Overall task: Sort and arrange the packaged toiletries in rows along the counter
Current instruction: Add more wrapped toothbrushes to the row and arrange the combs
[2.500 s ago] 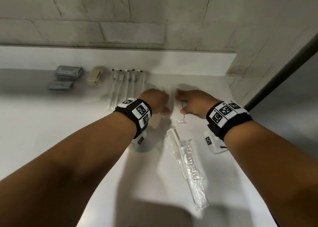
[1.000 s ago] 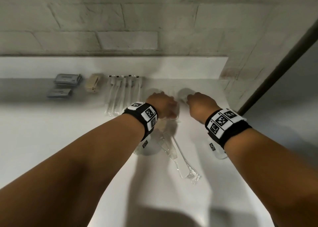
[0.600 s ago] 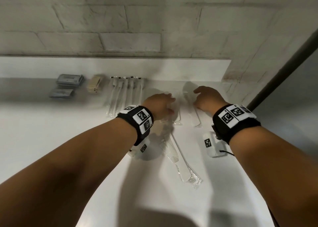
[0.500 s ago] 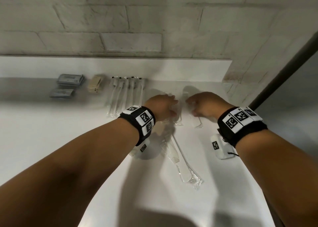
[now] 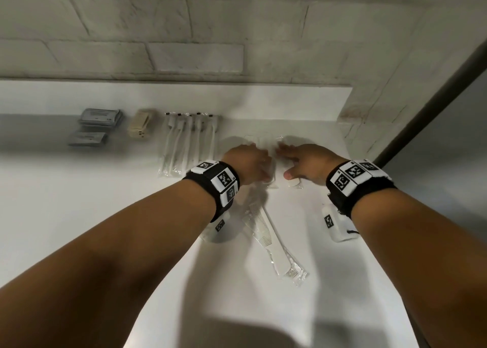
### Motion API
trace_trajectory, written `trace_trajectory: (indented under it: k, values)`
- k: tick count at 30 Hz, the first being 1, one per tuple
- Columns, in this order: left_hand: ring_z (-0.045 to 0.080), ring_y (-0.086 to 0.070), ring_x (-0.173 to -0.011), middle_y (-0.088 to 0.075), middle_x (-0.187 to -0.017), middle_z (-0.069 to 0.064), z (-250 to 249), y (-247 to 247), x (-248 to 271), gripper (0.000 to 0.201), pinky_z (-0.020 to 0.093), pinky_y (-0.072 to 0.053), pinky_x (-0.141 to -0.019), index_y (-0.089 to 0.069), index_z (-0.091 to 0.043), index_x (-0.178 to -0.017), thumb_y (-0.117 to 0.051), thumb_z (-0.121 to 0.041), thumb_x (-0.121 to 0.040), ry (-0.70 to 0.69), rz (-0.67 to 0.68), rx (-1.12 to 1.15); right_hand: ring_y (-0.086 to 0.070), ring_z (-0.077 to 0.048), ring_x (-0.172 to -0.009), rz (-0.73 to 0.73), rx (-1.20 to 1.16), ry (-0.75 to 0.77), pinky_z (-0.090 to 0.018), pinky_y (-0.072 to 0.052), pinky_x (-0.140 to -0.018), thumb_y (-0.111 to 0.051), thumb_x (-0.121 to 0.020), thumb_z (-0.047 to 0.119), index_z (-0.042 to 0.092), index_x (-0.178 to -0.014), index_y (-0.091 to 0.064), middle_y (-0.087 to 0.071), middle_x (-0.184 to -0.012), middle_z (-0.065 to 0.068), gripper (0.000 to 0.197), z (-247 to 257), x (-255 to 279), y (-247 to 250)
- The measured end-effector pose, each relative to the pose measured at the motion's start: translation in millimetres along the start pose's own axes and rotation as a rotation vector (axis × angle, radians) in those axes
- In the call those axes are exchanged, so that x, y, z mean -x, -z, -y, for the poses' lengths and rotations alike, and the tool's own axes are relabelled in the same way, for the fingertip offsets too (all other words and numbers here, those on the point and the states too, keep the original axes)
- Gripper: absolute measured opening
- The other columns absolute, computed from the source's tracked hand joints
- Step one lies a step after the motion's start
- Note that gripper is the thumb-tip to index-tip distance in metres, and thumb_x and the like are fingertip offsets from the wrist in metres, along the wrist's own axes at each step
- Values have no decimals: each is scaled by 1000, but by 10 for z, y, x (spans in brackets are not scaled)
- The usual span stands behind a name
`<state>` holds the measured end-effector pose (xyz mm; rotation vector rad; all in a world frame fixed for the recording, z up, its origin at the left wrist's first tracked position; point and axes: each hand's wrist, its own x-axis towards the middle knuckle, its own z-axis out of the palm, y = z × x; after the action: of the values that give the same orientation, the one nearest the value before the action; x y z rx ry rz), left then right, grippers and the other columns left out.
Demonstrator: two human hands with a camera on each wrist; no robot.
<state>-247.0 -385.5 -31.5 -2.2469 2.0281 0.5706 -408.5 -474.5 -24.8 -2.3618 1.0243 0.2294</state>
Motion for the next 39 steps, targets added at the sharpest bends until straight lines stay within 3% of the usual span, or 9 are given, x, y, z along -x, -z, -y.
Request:
trace_trajectory:
  k: [4,11,14,17,22,27,31,34,39]
  values:
    - [22,-55,-116,-64,-115,-6,-1,13,24,26,38,-46,-95,-63,-28,-96,-56,-47,-80,-20,-3,-35,-25,-10,-144,123,13,-19,-25,-19,-117,-78,-75,13,29,-149,-29,-17,-157,18,90,-95,48,103]
    - [22,-56,-108,-64,-104,-5,12,7,-8,14,36,-47,-89,-45,-34,-76,-52,-47,-77,-24,1,-32,-18,-13,-147,50,210,25,-26,-17,-118,-75,-79,24,27,-151,-25,-9,-160,14,87,28,40,33]
    - [24,-40,-134,-46,-143,-2,38,2,29,39,36,-40,-103,-59,-32,-117,-64,-42,-79,-39,-66,15,-17,-13,-147,70,150,18,-28,-19,-119,-75,-79,22,26,-151,-24,-8,-160,15,88,15,36,33]
    - [22,-27,-144,-19,-160,2,111,53,134,72,33,-28,-114,-37,-23,-147,-66,-39,-83,32,-114,102,-19,-11,-146,56,-4,-7,-21,-17,-116,-77,-77,22,26,-150,-25,-12,-158,17,90,-3,89,57]
    - [28,-63,-96,-65,-111,7,176,85,184,31,34,-50,-74,-67,-10,-101,-68,-31,-78,97,-6,-27,-20,-13,-146,34,140,-17,-25,-18,-116,-75,-79,30,26,-151,-25,-13,-159,15,88,50,130,58]
    - [30,-62,-99,-64,-112,9,169,113,186,34,37,-51,-83,-67,-8,-107,-66,-31,-82,71,-18,-70,-33,-14,-140,-81,40,-19,-24,-27,-111,-76,-77,34,28,-145,-40,-24,-157,11,78,161,243,68]
    - [28,-63,-94,-67,-105,10,178,88,173,34,35,-50,-79,-67,-7,-105,-65,-32,-84,76,-17,-78,-64,-13,-87,-173,-54,-50,-27,-49,-77,-74,-72,54,23,-101,-63,-63,-98,8,44,563,609,-63]
    - [28,-64,-91,-68,-102,11,167,117,158,34,32,-46,-72,-67,-7,-102,-65,-35,-83,77,5,-92,-61,-17,-98,175,172,-36,-30,-46,-76,-71,-72,57,17,-122,-49,-62,-113,2,68,848,853,-270]
    - [26,-58,-112,-60,-127,7,207,103,124,60,33,-46,-89,-53,-14,-131,-70,-39,-79,144,-15,10,-63,-26,-89,199,198,-116,-29,-46,-62,-77,-73,20,9,-136,-30,-64,-109,-10,79,944,696,-502]
